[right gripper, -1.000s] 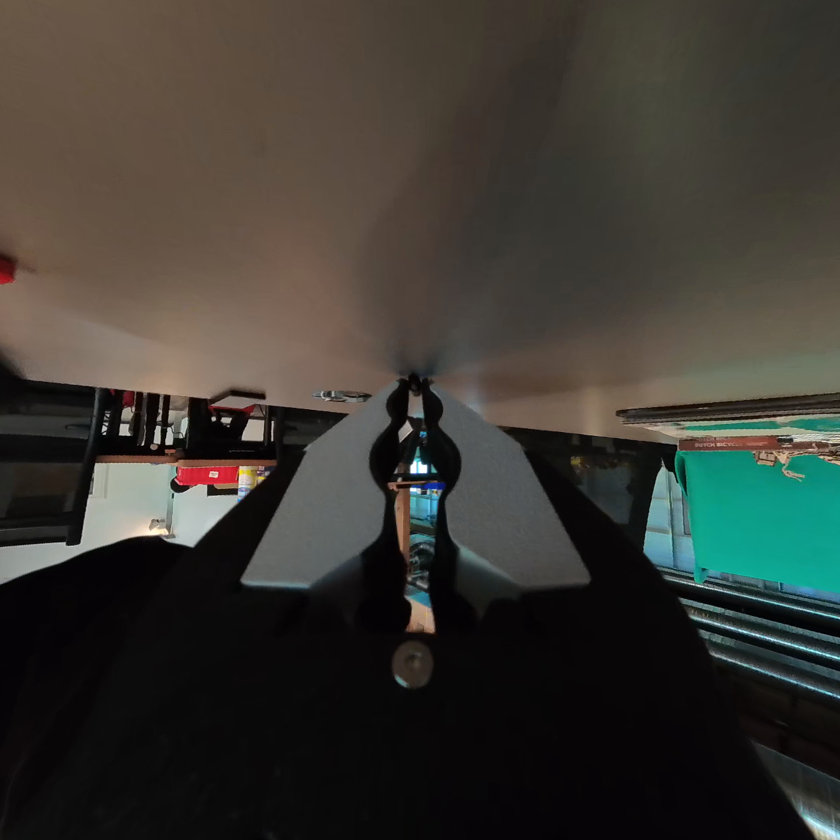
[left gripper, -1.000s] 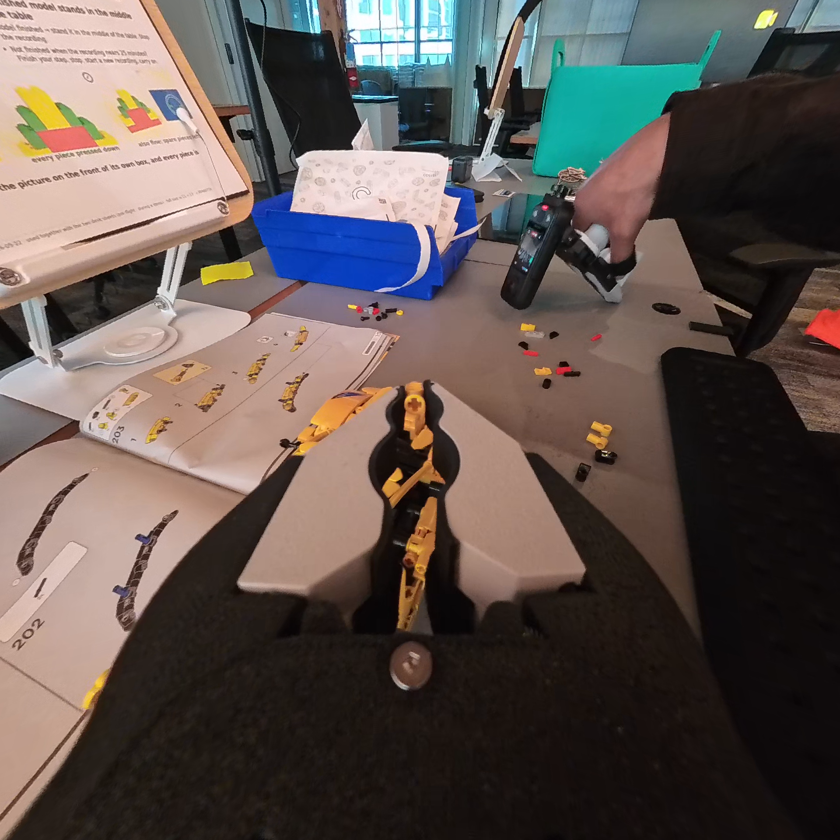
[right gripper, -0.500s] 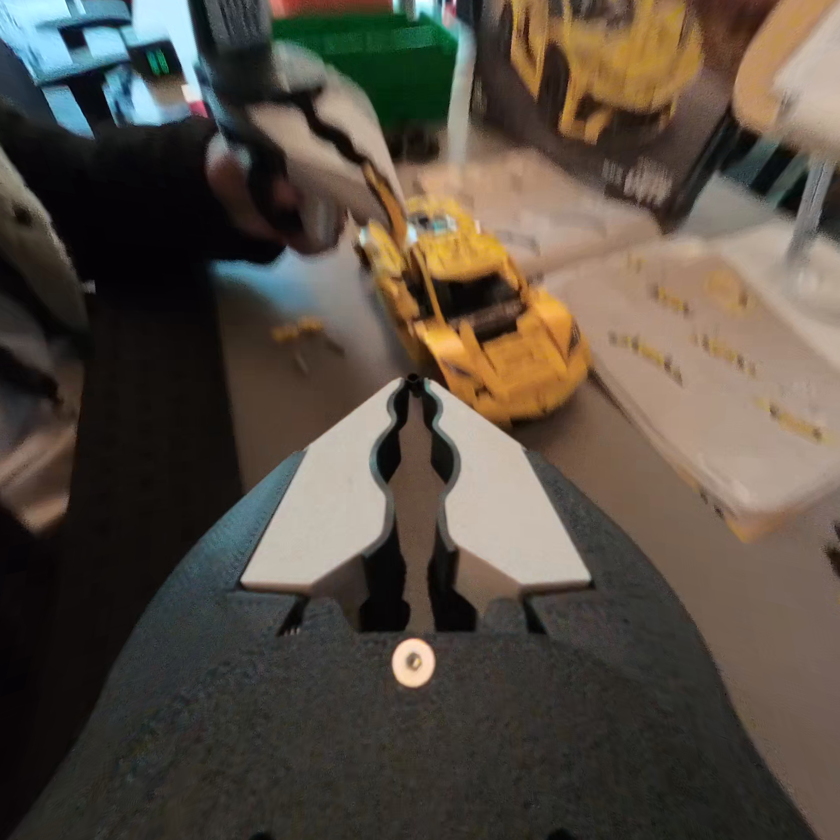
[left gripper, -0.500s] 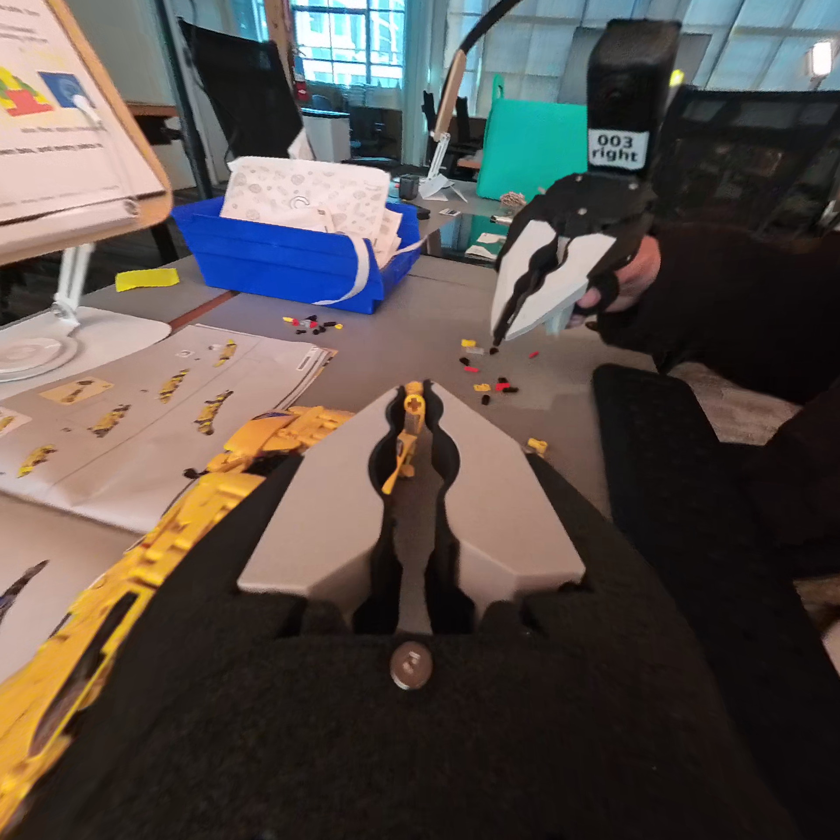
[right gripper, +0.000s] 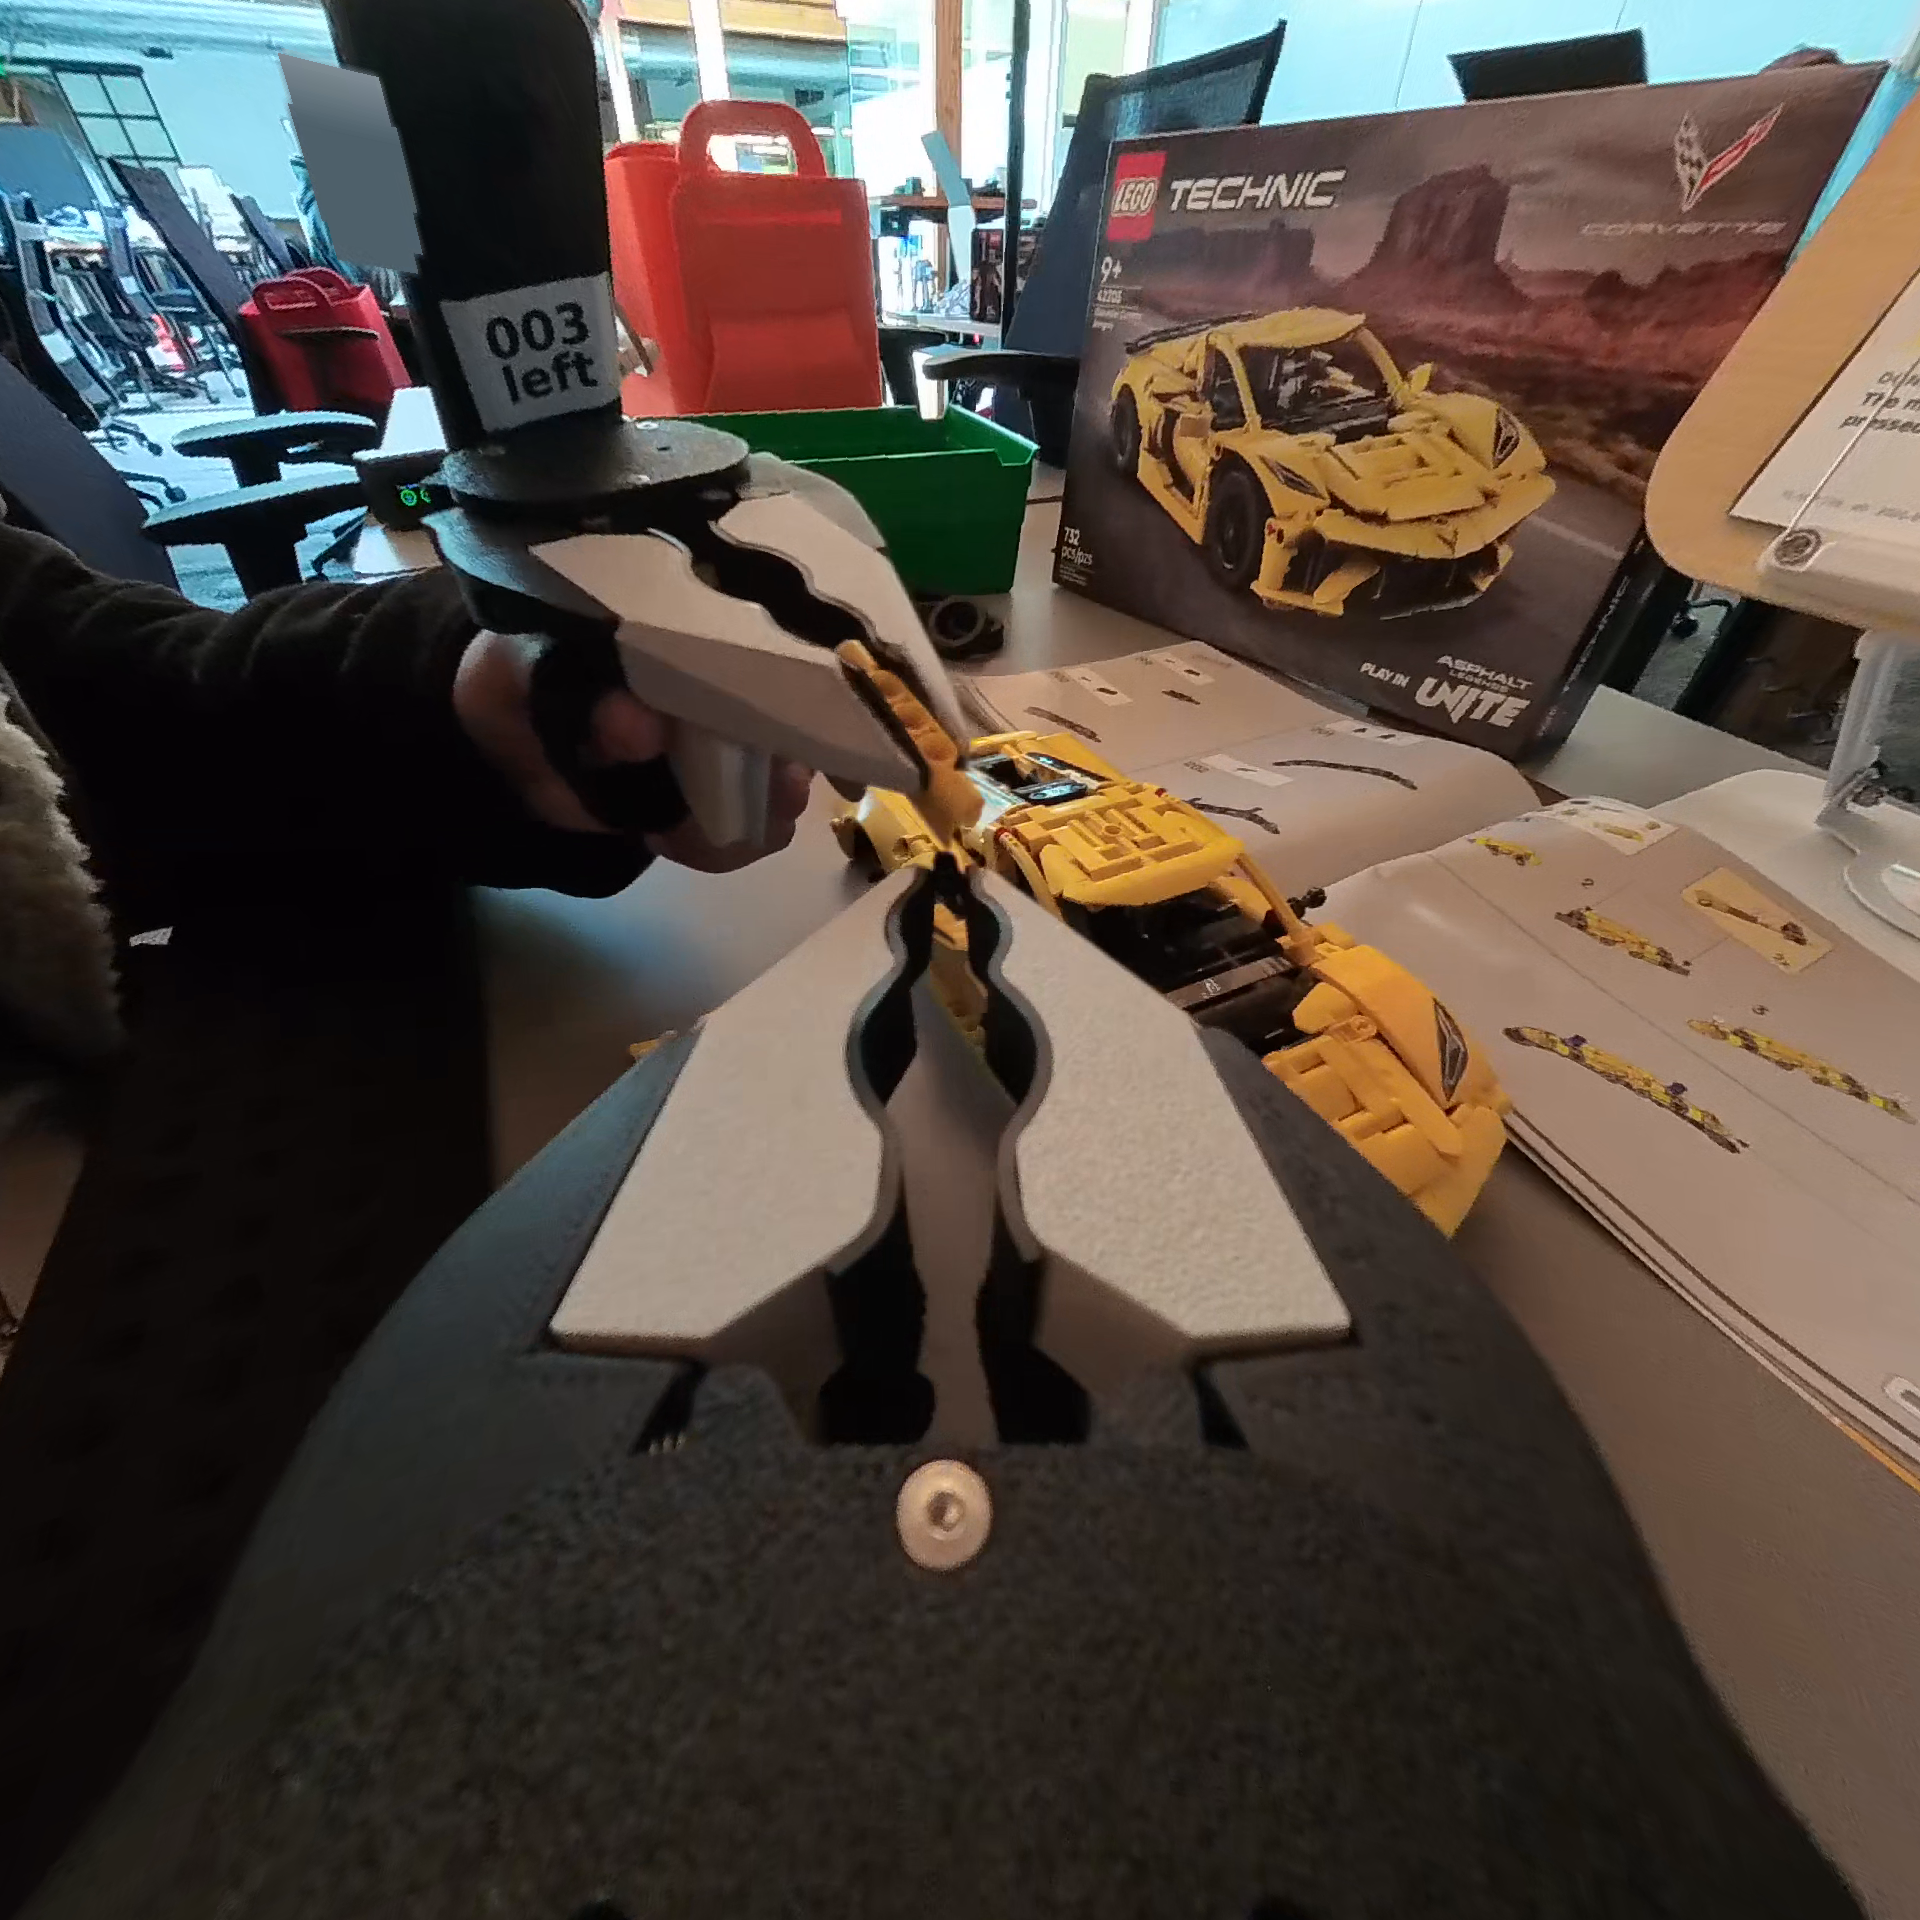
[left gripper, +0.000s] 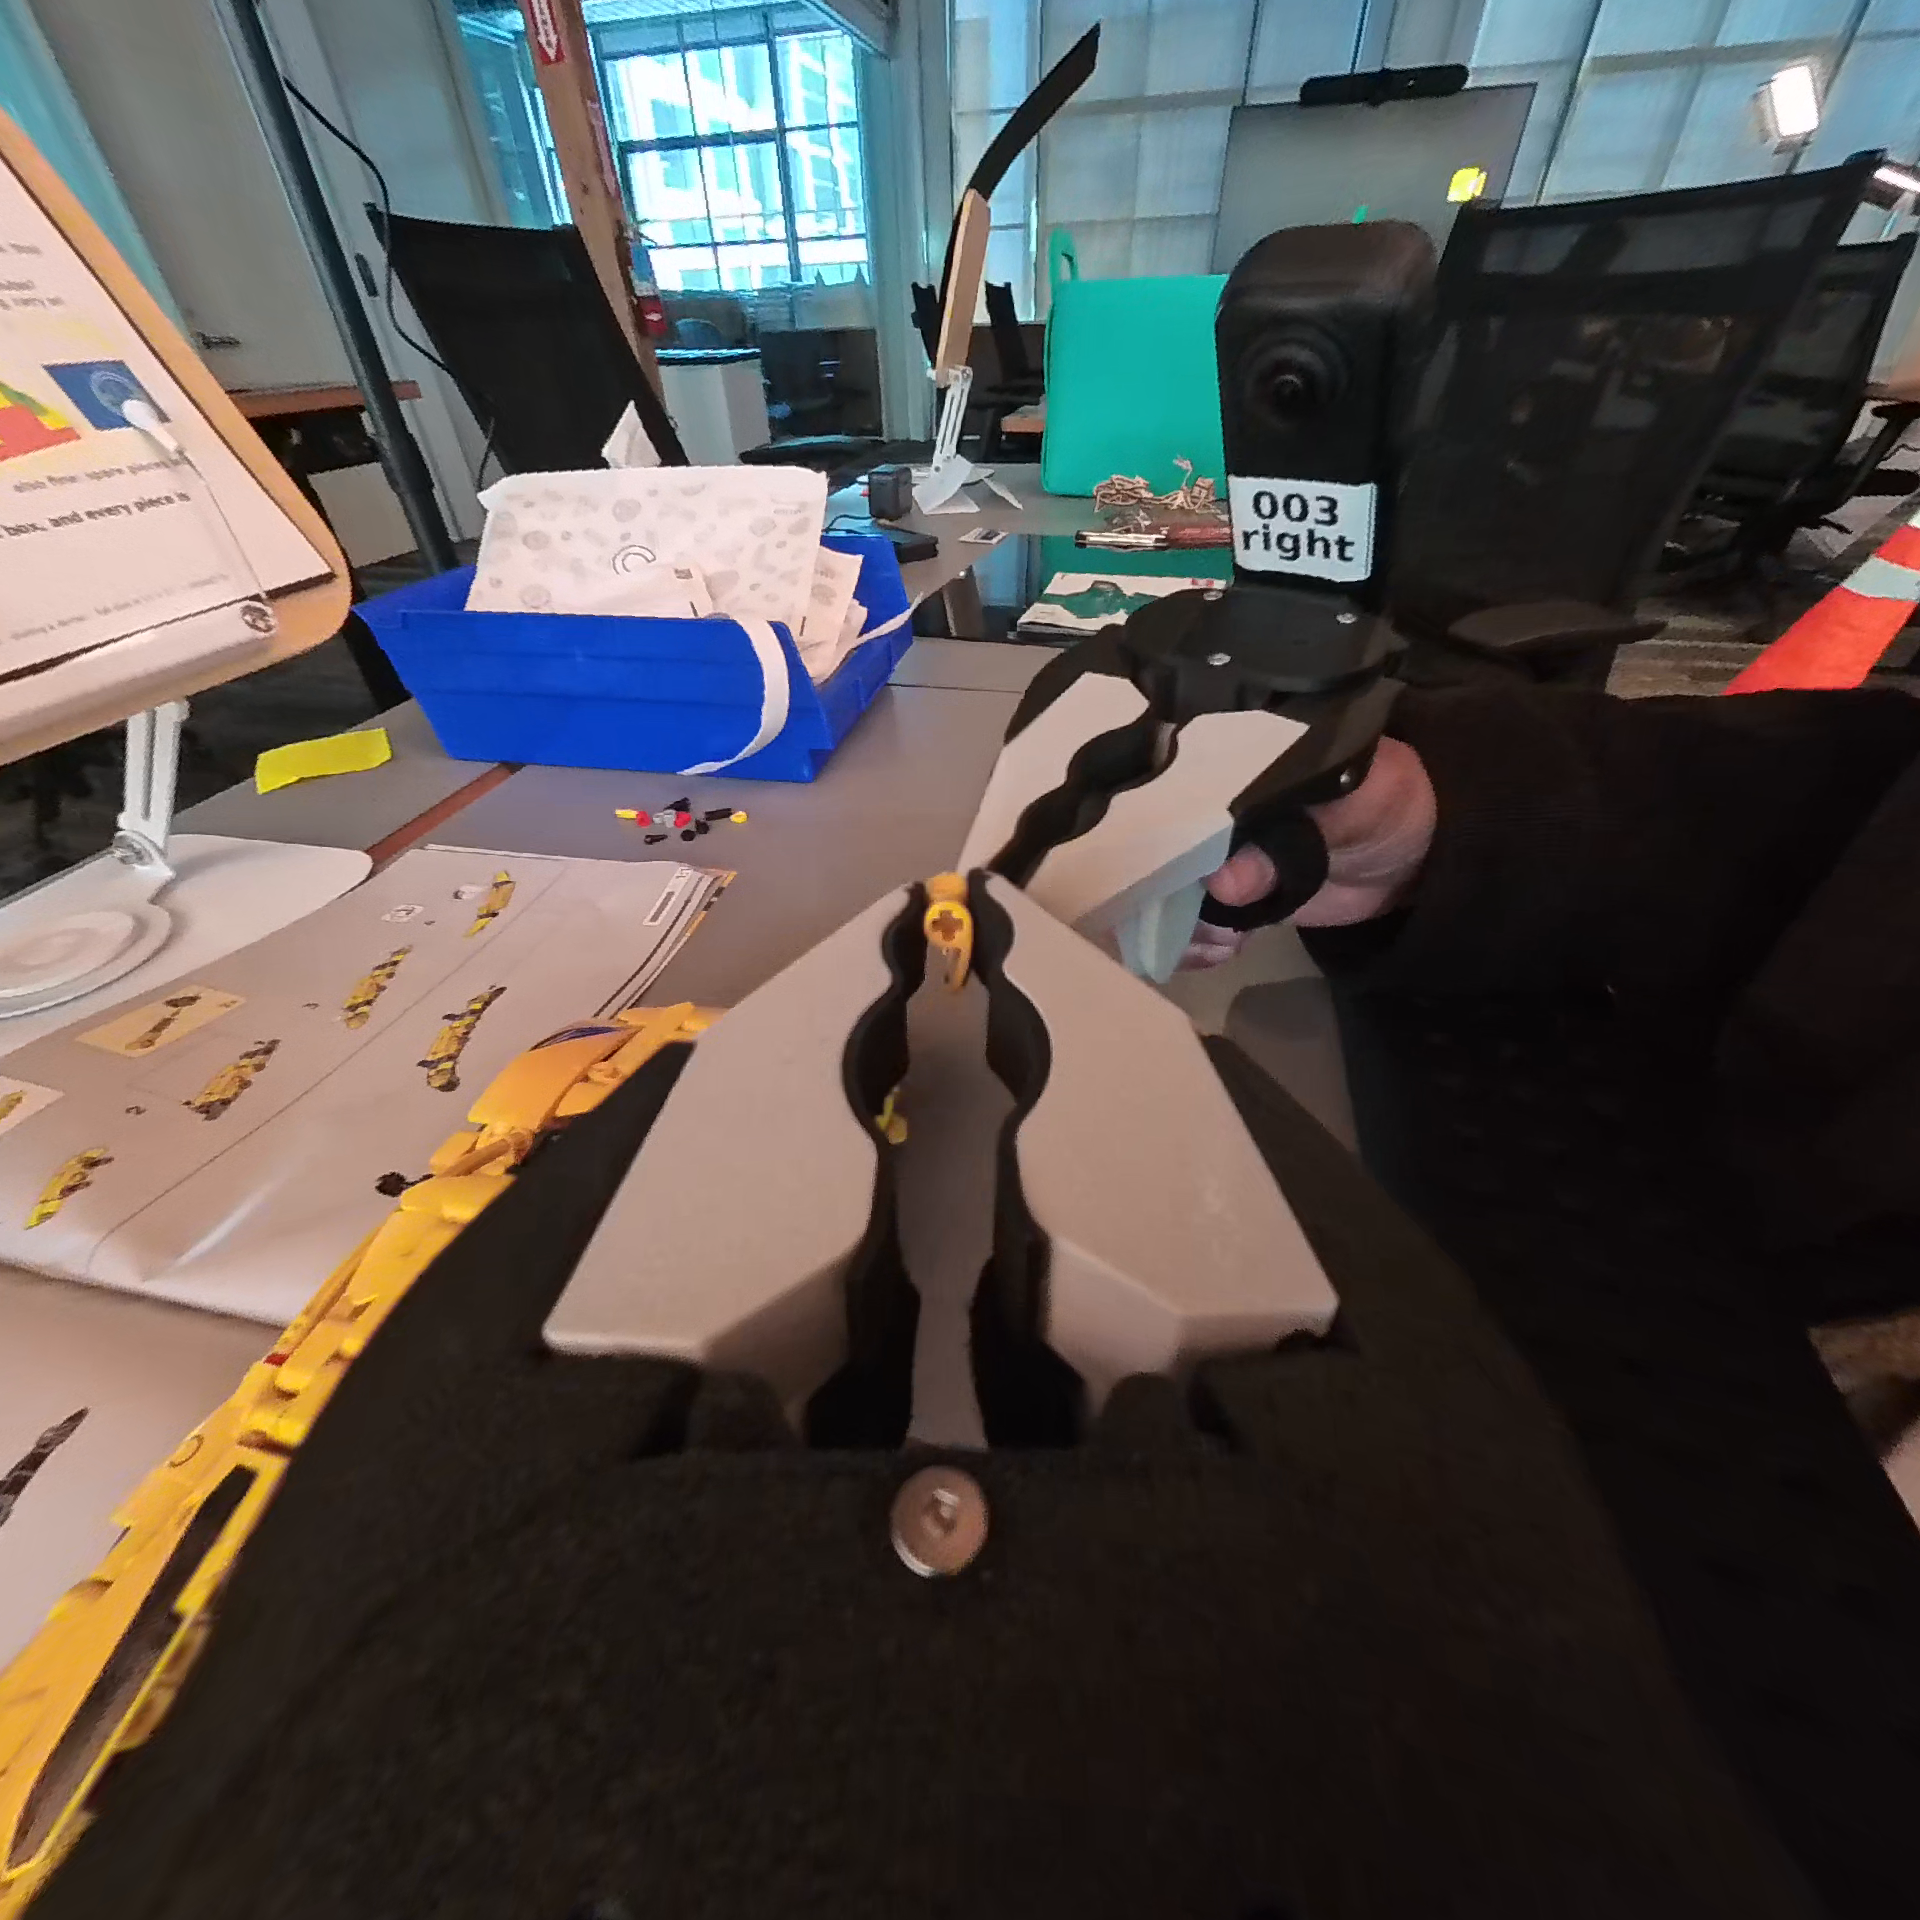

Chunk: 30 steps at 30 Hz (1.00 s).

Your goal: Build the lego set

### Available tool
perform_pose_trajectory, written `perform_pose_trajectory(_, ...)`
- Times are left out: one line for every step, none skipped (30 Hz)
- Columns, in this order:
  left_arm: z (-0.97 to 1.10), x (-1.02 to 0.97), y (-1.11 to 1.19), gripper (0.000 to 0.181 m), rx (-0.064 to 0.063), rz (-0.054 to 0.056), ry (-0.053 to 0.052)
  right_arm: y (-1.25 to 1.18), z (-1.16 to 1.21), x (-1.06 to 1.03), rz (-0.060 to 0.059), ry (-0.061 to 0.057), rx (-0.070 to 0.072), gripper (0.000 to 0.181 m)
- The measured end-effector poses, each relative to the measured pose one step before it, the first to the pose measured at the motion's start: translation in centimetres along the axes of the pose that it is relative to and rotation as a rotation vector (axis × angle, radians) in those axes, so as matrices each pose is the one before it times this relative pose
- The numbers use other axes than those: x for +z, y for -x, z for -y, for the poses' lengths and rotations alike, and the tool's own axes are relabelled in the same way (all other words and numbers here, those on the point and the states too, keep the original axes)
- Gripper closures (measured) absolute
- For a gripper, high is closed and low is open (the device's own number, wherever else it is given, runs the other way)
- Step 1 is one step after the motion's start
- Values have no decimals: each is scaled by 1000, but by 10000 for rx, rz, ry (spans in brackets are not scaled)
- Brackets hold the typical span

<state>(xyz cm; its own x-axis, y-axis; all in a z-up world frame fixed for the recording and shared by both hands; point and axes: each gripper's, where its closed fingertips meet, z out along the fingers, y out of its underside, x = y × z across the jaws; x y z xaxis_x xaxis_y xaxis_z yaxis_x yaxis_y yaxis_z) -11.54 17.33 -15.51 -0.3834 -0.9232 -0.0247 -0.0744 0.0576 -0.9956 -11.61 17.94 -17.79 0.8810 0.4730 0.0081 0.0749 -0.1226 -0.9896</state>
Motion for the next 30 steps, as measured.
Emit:
perform_pose_trajectory(-82, 27, -72, 174, -8, -54, 63, -37, 30, -71, 29, -39, 37, 176)
perform_pose_trajectory(-124, 44, -65, 174, 15, -34, 67, -17, 26, -54, 28, -34, 71, 176)
perform_pose_trajectory(-83, 41, -71, 174, 10, -33, 28, 102, 40, -24, 64, -41, 41, 176)
perform_pose_trajectory(-65, 37, -88, 174, -6, -51, 22, 88, -28, -4, 28, 21, 12, 176)
perform_pose_trajectory(-99, 17, -52, 174, -1, -50, 46, 20, -122, 0, -6, 62, -58, 176)
perform_pose_trajectory(-92, -2, -48, 174, 1, -68, 53, 43, -90, -6, 13, 38, -34, 176)
perform_pose_trajectory(-63, -26, -40, 174, -17, -74, 37, 54, -39, -11, 42, -18, 16, 176)
perform_pose_trajectory(-29, -27, -37, 174, -23, -60, 27, 52, -10, 8, 53, -61, 61, 176)
perform_pose_trajectory(-29, -36, -24, 174, -17, -51, 26, 48, -23, 27, 62, -63, 84, 176)
perform_pose_trajectory(-50, -30, -29, 174, -21, -45, 27, 47, -39, 13, 66, -52, 88, 176)
perform_pose_trajectory(-8, -21, -12, 174, -35, -42, 11, 27, -15, 23, 53, -68, 88, 176)
perform_pose_trajectory(10, -33, -36, 174, -47, -54, -4, 48, 21, 11, 57, -81, 95, 176)
perform_pose_trajectory(4, -22, -32, 174, -41, -57, -5, 63, 4, 10, 70, -58, 105, 176)
perform_pose_trajectory(12, -19, -15, 174, -35, -32, -11, 24, 13, 24, 56, -45, 151, 176)
perform_pose_trajectory(-16, 4, -3, 174, -30, -19, -2, 5, -13, 37, 46, -13, 192, 176)
perform_pose_trajectory(-78, 29, -3, 174, 9, -10, 40, -5, -52, 45, 43, 4, 170, 176)
perform_pose_trajectory(-134, 26, 35, 174, 84, 33, 82, -65, -106, 41, -10, 19, 133, 176)
perform_pose_trajectory(-124, 20, 82, 174, 159, 81, 76, -114, -103, 75, -44, -19, 110, 176)
perform_pose_trajectory(-44, -26, 69, 174, 219, 80, 44, -81, -50, 69, -26, -63, 161, 176)
perform_pose_trajectory(117, -133, 97, 174, 240, 77, -35, -1, 111, 42, 20, -143, 108, 176)
perform_pose_trajectory(357, -238, 244, 174, 193, 135, -186, -89, 337, -48, -55, -219, 23, 176)
perform_pose_trajectory(453, -288, 288, 175, 124, 127, -258, 47, 522, -159, 22, -227, -87, 176)
perform_pose_trajectory(224, -233, 174, 174, 98, 29, -123, 85, 782, -209, 23, -308, -36, 177)
perform_pose_trajectory(-86, -103, 138, 174, 175, 48, 55, 144, 904, -160, 16, -382, 3, 177)
perform_pose_trajectory(-262, 13, 82, 174, 324, 101, 148, 233, 804, -51, 6, -354, -58, 177)
perform_pose_trajectory(-281, 88, -123, 174, 467, 53, 155, 294, 482, 96, 11, -199, -130, 176)
perform_pose_trajectory(-201, 140, -228, 174, 542, 63, 118, 311, 52, 253, 44, 38, -90, 177)
perform_pose_trajectory(-121, 144, -183, 174, 552, 124, 84, 323, -294, 318, 75, 222, -73, 177)
perform_pose_trajectory(-109, 161, -209, 174, 487, 101, 94, 249, -334, 304, 39, 223, -119, 176)
perform_pose_trajectory(-185, 163, -222, 174, 352, 49, 147, 235, -285, 224, 56, 182, -131, 177)
